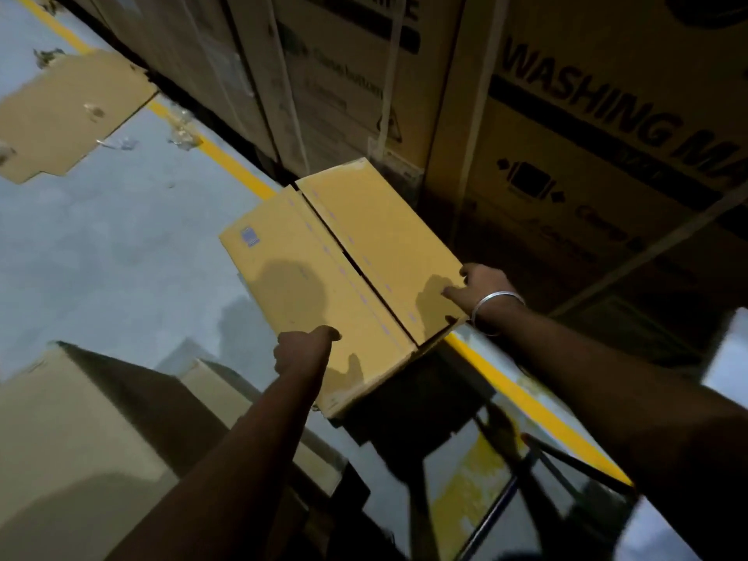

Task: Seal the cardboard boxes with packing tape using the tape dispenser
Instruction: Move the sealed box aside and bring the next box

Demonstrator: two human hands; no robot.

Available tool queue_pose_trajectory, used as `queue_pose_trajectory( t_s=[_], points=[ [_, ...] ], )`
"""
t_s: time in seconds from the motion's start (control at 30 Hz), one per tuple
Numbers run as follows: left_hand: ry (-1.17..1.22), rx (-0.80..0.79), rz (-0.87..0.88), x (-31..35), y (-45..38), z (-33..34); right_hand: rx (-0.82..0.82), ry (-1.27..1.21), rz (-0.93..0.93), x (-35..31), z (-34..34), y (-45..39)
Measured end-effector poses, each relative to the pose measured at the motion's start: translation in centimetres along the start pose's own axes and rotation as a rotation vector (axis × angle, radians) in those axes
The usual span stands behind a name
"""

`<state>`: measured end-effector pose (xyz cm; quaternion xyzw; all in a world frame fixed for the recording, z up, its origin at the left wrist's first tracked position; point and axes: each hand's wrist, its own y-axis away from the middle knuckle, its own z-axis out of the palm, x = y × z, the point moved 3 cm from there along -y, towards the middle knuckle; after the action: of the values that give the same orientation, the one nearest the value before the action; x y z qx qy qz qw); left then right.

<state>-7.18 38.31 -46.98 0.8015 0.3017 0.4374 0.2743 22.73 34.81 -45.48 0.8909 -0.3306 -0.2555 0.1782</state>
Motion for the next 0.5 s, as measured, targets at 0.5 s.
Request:
queue_pose_trajectory(
  t_s=[0.5],
  points=[
    [0.153,-0.047,-0.213,-3.8,-6.1,2.6,-0.111,-0.143,0.231,1.8,4.3,-9.0]
  ],
)
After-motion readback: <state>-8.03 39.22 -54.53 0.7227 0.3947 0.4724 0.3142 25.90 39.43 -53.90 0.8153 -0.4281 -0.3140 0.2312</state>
